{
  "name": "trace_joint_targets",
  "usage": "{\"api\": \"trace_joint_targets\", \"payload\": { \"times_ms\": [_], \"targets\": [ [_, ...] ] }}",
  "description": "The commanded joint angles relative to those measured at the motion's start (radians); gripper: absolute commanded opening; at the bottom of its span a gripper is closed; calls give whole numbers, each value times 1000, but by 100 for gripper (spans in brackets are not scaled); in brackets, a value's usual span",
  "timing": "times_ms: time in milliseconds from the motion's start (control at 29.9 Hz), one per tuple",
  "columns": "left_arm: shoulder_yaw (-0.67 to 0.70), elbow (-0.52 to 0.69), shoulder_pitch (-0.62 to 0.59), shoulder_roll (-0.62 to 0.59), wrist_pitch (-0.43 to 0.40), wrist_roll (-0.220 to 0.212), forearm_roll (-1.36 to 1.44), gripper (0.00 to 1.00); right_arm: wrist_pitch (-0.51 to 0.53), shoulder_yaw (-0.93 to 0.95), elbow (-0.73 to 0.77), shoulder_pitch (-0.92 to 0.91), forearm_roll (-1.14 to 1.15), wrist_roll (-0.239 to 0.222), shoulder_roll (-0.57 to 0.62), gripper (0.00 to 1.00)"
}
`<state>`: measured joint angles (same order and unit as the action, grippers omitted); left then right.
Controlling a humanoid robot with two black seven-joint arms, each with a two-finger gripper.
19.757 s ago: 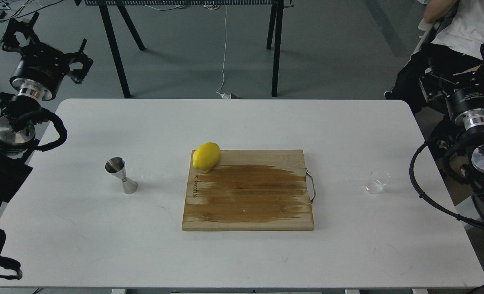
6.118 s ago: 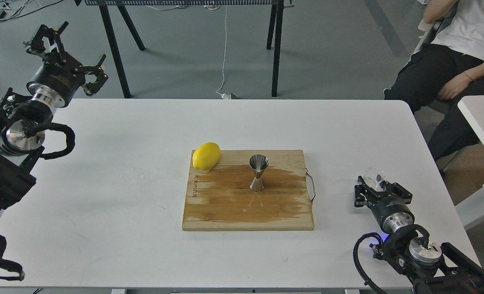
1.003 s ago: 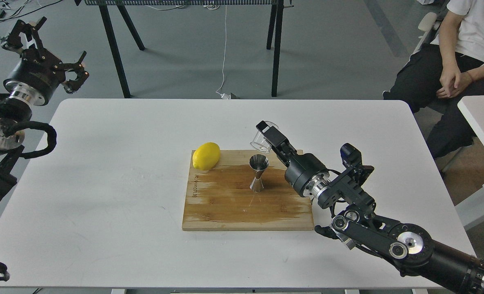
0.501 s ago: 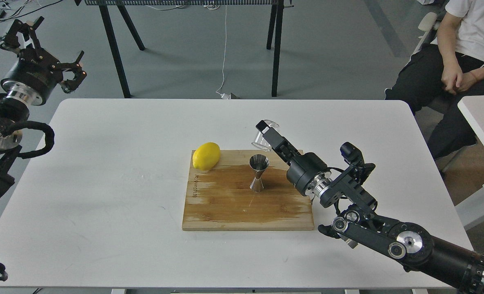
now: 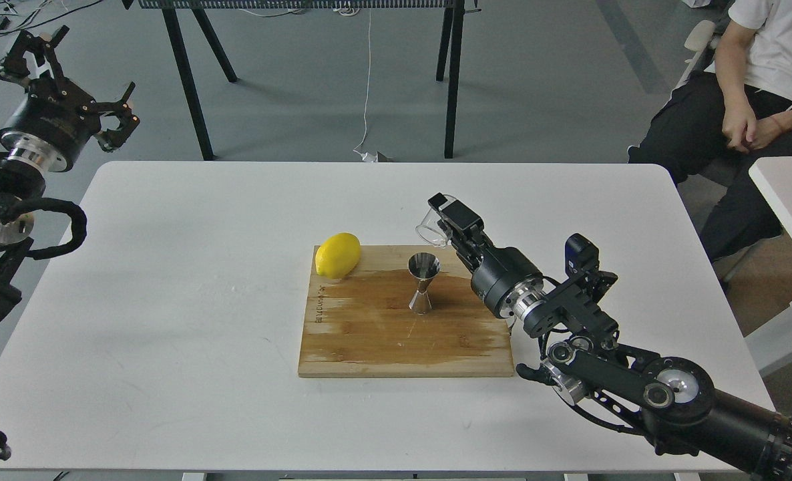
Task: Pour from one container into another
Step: 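Move the glass cup back and lower it onto the table with the right gripper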
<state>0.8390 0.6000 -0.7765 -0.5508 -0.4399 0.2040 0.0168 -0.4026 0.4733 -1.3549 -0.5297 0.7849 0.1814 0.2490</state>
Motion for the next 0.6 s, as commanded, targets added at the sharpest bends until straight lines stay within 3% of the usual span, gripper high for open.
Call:
{"api": "trace_joint_targets", "payload": {
  "times_ms": [0, 134, 234, 435, 568],
  "targets": [
    [2, 0, 2, 2, 0, 0, -1, 100, 7, 86, -64, 60, -153, -7, 7, 29],
    [2, 1, 2, 3, 0, 0, -1, 100, 33, 240, -82, 118, -349, -22, 18, 31],
    [0, 1, 2, 5, 0, 0, -1, 100, 111, 355, -52, 152, -568, -52, 19, 31],
    [-1, 1, -1, 9, 1, -3, -1, 100, 324, 530, 152, 223, -938, -128, 13, 31],
    [-1, 1, -3, 11, 3, -3, 0, 100, 407, 571, 293, 229, -1105, -143, 6, 31]
  ]
}}
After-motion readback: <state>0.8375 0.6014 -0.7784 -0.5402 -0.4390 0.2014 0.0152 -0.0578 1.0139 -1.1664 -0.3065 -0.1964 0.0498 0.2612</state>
